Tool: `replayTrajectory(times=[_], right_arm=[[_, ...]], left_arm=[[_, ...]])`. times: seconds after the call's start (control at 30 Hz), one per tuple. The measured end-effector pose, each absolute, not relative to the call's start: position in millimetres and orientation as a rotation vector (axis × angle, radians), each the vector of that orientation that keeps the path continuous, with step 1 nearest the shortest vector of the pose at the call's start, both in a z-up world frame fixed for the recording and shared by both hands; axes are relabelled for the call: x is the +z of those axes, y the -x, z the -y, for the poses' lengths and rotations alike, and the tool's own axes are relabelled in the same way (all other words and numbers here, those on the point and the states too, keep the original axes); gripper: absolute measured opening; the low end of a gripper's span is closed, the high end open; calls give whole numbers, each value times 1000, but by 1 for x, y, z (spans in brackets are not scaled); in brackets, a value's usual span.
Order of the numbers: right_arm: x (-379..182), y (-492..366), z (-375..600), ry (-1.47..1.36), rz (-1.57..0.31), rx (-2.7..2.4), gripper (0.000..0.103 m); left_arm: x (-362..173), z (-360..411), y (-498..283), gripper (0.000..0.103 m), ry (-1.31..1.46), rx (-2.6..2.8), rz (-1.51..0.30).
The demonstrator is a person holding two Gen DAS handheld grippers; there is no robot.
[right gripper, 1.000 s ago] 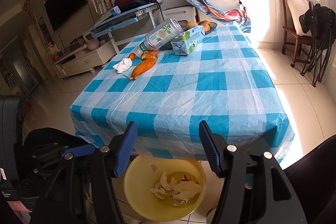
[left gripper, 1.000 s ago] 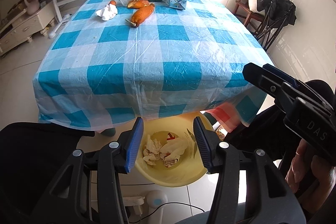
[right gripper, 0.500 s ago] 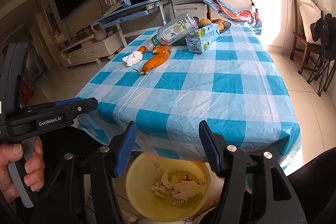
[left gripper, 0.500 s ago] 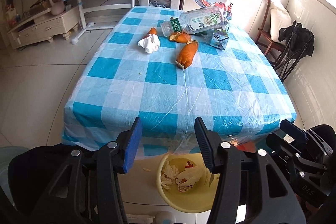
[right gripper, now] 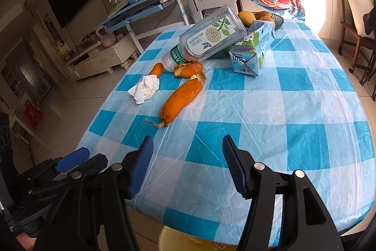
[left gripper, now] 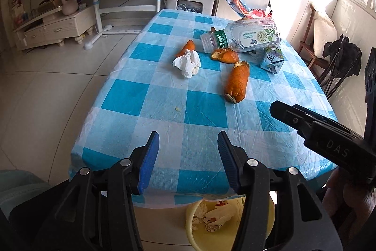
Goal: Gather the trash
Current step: 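Move both tools back to the table toward the orange peels, then grasp the long orange peel with the right tool while the left tool grasps a tissue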
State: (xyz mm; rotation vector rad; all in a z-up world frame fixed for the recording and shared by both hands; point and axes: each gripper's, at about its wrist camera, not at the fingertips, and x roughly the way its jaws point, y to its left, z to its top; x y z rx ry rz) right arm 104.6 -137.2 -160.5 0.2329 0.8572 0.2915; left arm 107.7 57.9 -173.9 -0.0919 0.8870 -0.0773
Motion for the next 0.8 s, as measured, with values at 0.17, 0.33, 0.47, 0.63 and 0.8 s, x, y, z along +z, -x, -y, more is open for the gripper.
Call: replayTrajectory(times=[0.17, 0.33, 0.47, 0.63, 0.8], right_arm=[[-180, -152, 122, -267, -932, 266, 60], [-179, -172, 108, -209, -939, 246, 59], [-178, -172, 100, -146, -943, 287, 33], [-175, -155, 112, -117, -936, 324, 22], [-168, -124, 141, -112, -930, 338, 18]], left_arm=[[-179, -63, -127, 50, 99, -76, -887], [-180, -64, -141, 50, 89, -80, -876], [-181, -67, -147, 50, 94, -82, -874], [-183, -67, -152, 50, 94, -84, -875], [-184, -63, -155, 50, 79, -91, -873]])
